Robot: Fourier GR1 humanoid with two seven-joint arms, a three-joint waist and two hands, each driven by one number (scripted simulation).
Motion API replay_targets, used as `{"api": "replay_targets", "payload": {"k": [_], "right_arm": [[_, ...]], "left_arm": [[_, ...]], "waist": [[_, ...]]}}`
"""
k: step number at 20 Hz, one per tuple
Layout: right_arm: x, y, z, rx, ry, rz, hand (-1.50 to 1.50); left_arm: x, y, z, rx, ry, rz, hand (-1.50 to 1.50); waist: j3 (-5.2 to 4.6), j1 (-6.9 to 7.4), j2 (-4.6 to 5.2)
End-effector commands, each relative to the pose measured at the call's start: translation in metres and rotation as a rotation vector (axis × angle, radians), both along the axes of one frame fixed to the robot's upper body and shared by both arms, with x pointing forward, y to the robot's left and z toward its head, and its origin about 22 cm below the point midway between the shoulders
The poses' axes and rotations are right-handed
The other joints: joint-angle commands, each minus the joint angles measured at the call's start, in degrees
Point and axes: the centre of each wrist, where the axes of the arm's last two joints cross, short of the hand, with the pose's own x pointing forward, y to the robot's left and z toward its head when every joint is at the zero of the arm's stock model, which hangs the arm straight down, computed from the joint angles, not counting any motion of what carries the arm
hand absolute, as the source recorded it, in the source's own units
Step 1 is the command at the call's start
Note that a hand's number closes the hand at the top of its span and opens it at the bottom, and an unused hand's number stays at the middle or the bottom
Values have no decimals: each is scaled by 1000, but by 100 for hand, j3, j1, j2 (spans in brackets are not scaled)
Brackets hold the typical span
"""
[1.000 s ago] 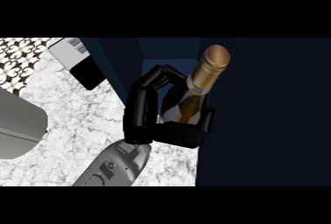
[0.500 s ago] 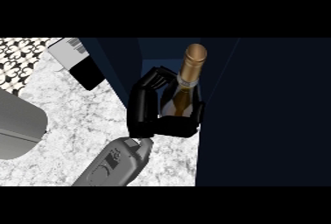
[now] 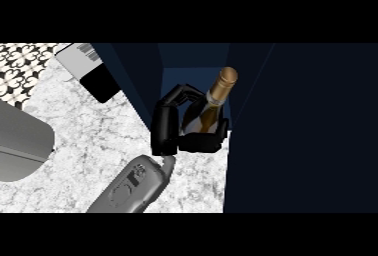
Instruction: Pick up the wine, place it into the cabinet and close the cabinet
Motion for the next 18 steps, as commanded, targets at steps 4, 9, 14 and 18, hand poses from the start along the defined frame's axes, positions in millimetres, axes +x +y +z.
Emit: {"api": "replay_targets", "payload": {"k": [4, 9, 14, 18], "right_arm": [[-24, -5, 8, 25, -52, 49, -150], [-20, 0, 9, 25, -42, 45, -150], [-33, 1, 21, 41, -50, 59, -150], [-20, -9, -11, 58, -31, 27, -150]], "left_arm": [[17, 3, -22, 30, -33, 33, 150], [22, 27, -14, 11, -22, 56, 150], [40, 14, -18, -12, -17, 85, 150], [50, 25, -20, 6, 3, 76, 150]], "waist": [[0, -37, 11], [0, 47, -5], [-4, -57, 8], [3, -3, 6]]}}
